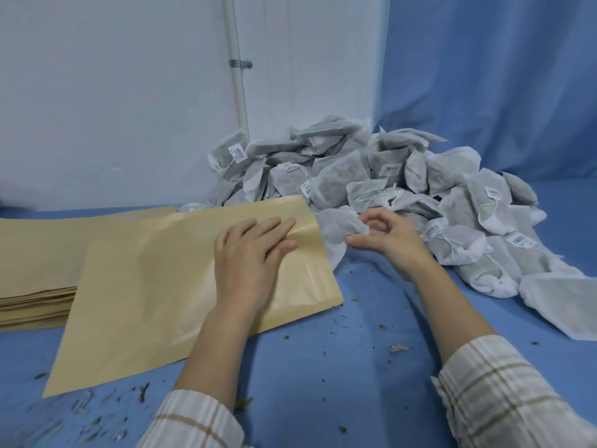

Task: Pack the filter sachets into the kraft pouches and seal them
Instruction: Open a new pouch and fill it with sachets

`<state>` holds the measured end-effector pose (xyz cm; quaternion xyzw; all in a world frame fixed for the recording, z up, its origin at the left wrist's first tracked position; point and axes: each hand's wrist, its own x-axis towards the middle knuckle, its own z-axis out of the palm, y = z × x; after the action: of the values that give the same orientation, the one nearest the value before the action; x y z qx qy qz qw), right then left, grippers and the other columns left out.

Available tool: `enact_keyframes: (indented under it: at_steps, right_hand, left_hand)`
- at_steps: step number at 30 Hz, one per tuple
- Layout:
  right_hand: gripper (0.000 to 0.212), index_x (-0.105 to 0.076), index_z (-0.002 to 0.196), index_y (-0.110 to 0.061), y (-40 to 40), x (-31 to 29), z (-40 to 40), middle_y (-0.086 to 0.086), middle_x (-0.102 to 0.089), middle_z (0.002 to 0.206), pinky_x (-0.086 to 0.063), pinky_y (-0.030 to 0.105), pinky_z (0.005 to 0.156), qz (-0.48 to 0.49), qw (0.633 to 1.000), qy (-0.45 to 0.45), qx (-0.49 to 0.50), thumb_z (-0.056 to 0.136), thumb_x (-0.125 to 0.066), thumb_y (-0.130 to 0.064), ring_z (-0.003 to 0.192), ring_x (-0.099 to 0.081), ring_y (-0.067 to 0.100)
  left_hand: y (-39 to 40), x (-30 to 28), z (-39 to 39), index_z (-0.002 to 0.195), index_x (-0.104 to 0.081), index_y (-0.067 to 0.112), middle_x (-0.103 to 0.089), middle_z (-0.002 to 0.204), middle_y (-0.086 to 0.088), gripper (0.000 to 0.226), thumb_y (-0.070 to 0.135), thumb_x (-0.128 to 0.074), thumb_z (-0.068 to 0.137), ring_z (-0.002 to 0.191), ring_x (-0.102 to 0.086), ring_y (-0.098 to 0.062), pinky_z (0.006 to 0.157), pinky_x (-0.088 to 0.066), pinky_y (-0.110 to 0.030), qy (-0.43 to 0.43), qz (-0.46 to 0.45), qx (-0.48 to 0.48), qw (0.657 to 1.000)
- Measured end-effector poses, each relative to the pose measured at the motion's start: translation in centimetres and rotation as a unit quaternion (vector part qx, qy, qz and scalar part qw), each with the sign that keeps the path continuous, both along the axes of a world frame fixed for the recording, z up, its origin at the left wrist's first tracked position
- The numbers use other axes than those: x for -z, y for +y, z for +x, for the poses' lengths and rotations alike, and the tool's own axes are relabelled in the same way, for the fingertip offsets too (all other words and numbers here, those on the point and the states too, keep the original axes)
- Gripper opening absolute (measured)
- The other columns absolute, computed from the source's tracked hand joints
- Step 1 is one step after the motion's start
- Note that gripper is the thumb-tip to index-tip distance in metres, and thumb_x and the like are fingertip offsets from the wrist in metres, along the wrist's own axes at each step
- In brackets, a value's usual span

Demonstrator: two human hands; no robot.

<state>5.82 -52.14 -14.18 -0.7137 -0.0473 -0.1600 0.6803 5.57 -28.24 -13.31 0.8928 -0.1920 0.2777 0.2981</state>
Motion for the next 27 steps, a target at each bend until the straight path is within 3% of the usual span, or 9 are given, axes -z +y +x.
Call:
enact_keyframes:
  at_steps: [3, 9, 11, 14, 16, 19, 21, 23, 27]
  right_hand:
    - [0.027, -0.063, 0.085, -0.012, 3.0, -0.3, 0.3, -0.003, -0.07, 0.071, -0.054, 0.02, 0.061, -0.036, 0.996, 0.037, -0.073, 0.071, -0.072, 0.01, 0.067, -0.067, 0.009]
    - [0.015, -0.067, 0.093, -0.02, 5.3, -0.9, 0.2, -0.016, -0.064, 0.074, -0.046, 0.008, 0.059, -0.242, 0.961, 0.075, -0.111, 0.087, -0.061, -0.008, 0.064, -0.057, -0.013]
    - [0.017, -0.069, 0.089, -0.028, 5.0, -1.0, 0.2, -0.021, -0.063, 0.061, -0.043, 0.008, 0.058, -0.213, 0.976, 0.044, -0.034, 0.085, -0.064, -0.012, 0.058, -0.055, -0.014]
    - [0.003, -0.059, 0.081, -0.036, 3.5, -0.8, 0.7, -0.005, -0.061, 0.07, -0.044, 0.029, 0.065, -0.183, 0.949, -0.004, 0.258, 0.084, -0.061, -0.038, 0.069, -0.056, 0.01]
    - [0.018, -0.049, 0.099, -0.036, 2.4, -0.2, 1.1, 0.003, -0.058, 0.086, -0.04, 0.032, 0.065, -0.21, 0.92, 0.014, 0.33, 0.083, -0.055, -0.04, 0.078, -0.054, 0.02]
    - [0.067, -0.02, 0.141, -0.04, 1.2, 0.3, 1.6, 0.009, -0.047, 0.12, -0.039, 0.034, 0.082, -0.272, 0.915, 0.079, 0.286, 0.085, -0.056, -0.04, 0.1, -0.049, 0.025]
    - [0.08, -0.009, 0.149, -0.027, 1.0, 0.3, 1.8, 0.009, -0.033, 0.146, -0.034, 0.039, 0.104, -0.243, 0.931, 0.107, 0.252, 0.086, -0.057, -0.042, 0.13, -0.036, 0.027]
    - [0.076, -0.018, 0.148, -0.018, 1.1, 0.4, 2.0, 0.006, -0.032, 0.149, -0.028, 0.036, 0.108, -0.185, 0.94, 0.098, 0.269, 0.087, -0.057, -0.043, 0.136, -0.03, 0.024]
    - [0.027, -0.053, 0.1, -0.014, 1.7, -0.7, 1.5, -0.001, -0.062, 0.096, -0.043, 0.022, 0.082, 0.04, 0.898, -0.036, 0.436, 0.082, -0.066, -0.03, 0.086, -0.058, 0.011]
  left_hand:
    - [-1.2, -0.2, -0.6, 0.119, -0.063, 0.038, -0.06, 0.126, 0.015, 0.032, 0.039, -0.058, 0.087, 0.122, -0.047, -0.017, 0.099, -0.013, -0.019, -0.019, 0.001, 0.032, 0.999]
    - [-1.4, 0.0, -0.7, 0.118, -0.062, 0.041, -0.06, 0.124, 0.02, 0.031, 0.043, -0.056, 0.087, 0.12, -0.047, -0.011, 0.098, -0.013, -0.017, -0.007, 0.017, 0.051, 0.999]
    - [-1.2, 0.1, -0.5, 0.119, -0.062, 0.041, -0.06, 0.126, 0.018, 0.032, 0.042, -0.056, 0.088, 0.122, -0.046, -0.013, 0.099, -0.014, -0.018, -0.006, 0.02, 0.038, 0.999]
    - [-1.2, 0.1, -0.3, 0.12, -0.062, 0.039, -0.059, 0.127, 0.016, 0.031, 0.04, -0.056, 0.089, 0.124, -0.045, -0.016, 0.102, -0.015, -0.022, -0.004, 0.022, 0.019, 1.0]
    - [-1.2, 0.2, -0.3, 0.121, -0.061, 0.04, -0.059, 0.128, 0.016, 0.031, 0.041, -0.056, 0.09, 0.126, -0.044, -0.016, 0.102, -0.014, -0.023, 0.0, 0.023, 0.015, 1.0]
    - [-1.1, 0.3, -0.3, 0.121, -0.061, 0.04, -0.058, 0.128, 0.016, 0.032, 0.041, -0.055, 0.089, 0.126, -0.044, -0.016, 0.102, -0.014, -0.022, 0.003, 0.024, 0.017, 1.0]
    - [-1.1, 0.2, -0.3, 0.121, -0.061, 0.04, -0.058, 0.129, 0.016, 0.032, 0.042, -0.055, 0.089, 0.126, -0.044, -0.015, 0.102, -0.013, -0.021, 0.002, 0.023, 0.019, 1.0]
    - [-1.1, 0.3, -0.3, 0.121, -0.06, 0.04, -0.058, 0.129, 0.016, 0.033, 0.042, -0.055, 0.089, 0.126, -0.043, -0.015, 0.102, -0.013, -0.021, 0.002, 0.022, 0.018, 1.0]
    - [-1.1, 0.2, -0.2, 0.122, -0.06, 0.041, -0.058, 0.129, 0.016, 0.033, 0.042, -0.055, 0.09, 0.127, -0.043, -0.015, 0.103, -0.014, -0.023, 0.003, 0.023, 0.016, 1.0]
